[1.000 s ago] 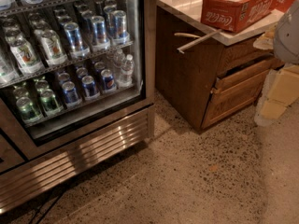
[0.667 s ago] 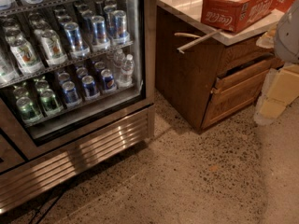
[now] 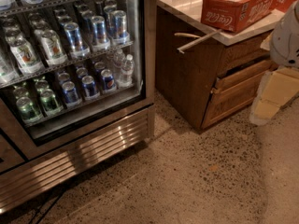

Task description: Open right fridge door

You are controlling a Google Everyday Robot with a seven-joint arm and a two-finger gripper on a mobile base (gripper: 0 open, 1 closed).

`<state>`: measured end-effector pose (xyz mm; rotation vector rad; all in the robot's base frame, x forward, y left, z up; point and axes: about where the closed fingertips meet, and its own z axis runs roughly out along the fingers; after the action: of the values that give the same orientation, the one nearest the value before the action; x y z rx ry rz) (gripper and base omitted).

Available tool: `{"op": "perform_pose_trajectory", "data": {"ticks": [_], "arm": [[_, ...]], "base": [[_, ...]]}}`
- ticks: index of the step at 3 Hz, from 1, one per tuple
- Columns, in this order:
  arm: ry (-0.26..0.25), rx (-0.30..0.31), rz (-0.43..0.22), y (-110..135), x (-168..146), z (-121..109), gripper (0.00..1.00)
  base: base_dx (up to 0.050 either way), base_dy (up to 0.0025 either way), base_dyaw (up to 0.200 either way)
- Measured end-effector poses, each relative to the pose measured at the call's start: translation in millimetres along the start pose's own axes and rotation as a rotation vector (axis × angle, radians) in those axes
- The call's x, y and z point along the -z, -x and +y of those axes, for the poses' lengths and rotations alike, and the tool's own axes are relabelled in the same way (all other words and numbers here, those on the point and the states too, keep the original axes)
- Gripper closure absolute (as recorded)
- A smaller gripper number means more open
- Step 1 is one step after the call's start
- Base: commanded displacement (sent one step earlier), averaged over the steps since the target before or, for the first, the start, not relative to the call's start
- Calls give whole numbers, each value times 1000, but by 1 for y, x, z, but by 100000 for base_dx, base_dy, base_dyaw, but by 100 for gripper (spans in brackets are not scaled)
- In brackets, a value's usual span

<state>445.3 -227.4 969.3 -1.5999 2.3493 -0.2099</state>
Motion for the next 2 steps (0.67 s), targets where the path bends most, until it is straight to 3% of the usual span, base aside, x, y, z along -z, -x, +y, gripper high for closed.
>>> {"op": "perform_pose_trajectory", "data": {"ticks": [2], "arm": [[23, 78, 21, 35, -20, 14, 0]], "base": [[0, 0, 0]]}}
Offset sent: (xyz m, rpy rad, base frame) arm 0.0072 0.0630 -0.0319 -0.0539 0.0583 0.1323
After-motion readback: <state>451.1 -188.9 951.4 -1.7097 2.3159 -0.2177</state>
